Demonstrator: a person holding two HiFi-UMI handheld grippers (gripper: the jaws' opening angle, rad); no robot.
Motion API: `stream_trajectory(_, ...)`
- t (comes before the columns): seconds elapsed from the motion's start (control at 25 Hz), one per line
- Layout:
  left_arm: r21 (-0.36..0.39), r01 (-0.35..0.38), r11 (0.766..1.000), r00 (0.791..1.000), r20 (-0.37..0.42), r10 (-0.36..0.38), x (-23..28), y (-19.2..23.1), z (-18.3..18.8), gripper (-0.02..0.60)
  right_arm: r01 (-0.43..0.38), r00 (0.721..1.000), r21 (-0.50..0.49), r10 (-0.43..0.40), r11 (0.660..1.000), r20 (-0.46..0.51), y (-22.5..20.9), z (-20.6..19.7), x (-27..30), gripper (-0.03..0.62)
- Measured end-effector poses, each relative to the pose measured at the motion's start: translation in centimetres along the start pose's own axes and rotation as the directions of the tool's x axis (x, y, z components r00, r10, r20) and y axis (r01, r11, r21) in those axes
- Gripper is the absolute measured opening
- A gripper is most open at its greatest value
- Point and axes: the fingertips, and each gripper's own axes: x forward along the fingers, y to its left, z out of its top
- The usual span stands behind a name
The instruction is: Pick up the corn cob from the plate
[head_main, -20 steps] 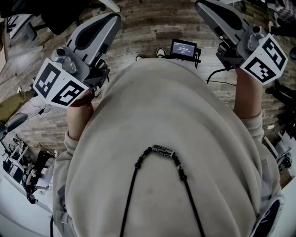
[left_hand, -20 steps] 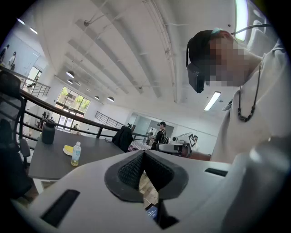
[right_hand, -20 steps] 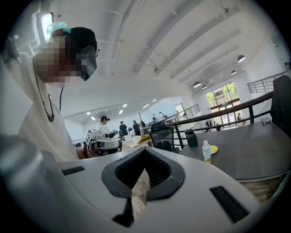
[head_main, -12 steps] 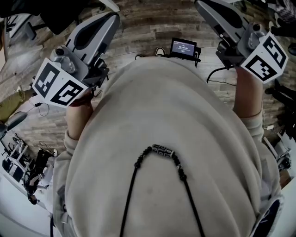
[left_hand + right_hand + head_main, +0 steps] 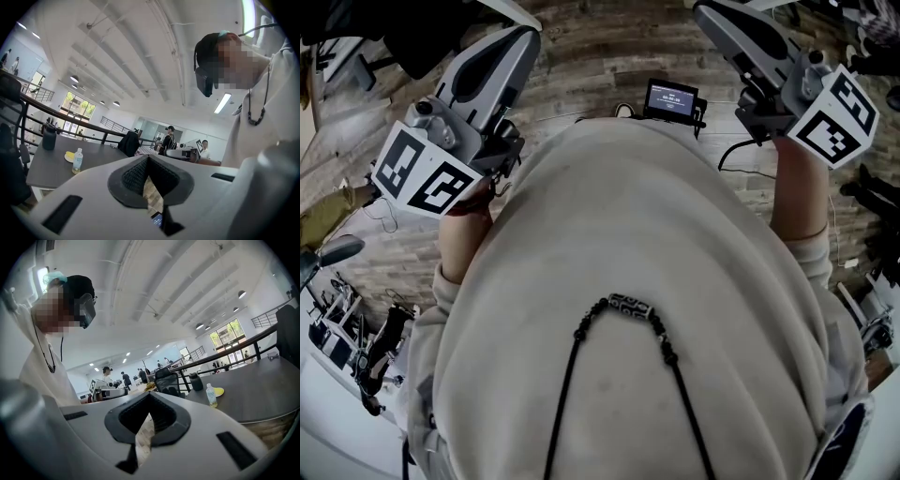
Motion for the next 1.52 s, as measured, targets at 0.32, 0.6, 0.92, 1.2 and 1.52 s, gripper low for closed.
stream_trajectory(0.32, -0.006, -0.013, 1.0, 0.999, -0.044, 0.012, 2.2, -0.3, -0.6, 0.0, -0.016, 1.0, 0.03, 0.015, 0.999, 0.025, -2.2, 0.0, -1.1, 0.015)
stream_trajectory(0.6, 0.045, 0.021, 0.999, 0.999, -0.043, -0.019, 3.7, -0.7, 1.0, 0.0, 0.003, 0.998, 0.107, -0.009, 0.994, 0.056, -4.5, -0.1, -1.8, 0.015)
stream_trajectory(0.92, 0.032, 0.113, 0.993, 0.991, -0.07, -0.11, 5.7, 0.5, 1.7, 0.0, 0.071, 0.992, 0.155, -0.086, 0.985, 0.094, -6.5, -0.4, -3.2, 0.015)
stream_trajectory(1.2, 0.039, 0.238, 0.97, 0.969, -0.08, -0.235, 7.0, 0.4, 2.4, 0.0, 0.146, 0.978, 0.126, -0.162, 0.981, 0.128, -6.2, 0.7, -3.1, 0.015)
stream_trajectory(1.52, 0.046, 0.351, 0.935, 0.936, -0.056, -0.348, 8.8, 2.3, 2.3, 0.0, 0.234, 0.959, 0.089, -0.245, 0.968, 0.145, -6.5, 0.7, -3.1, 0.015)
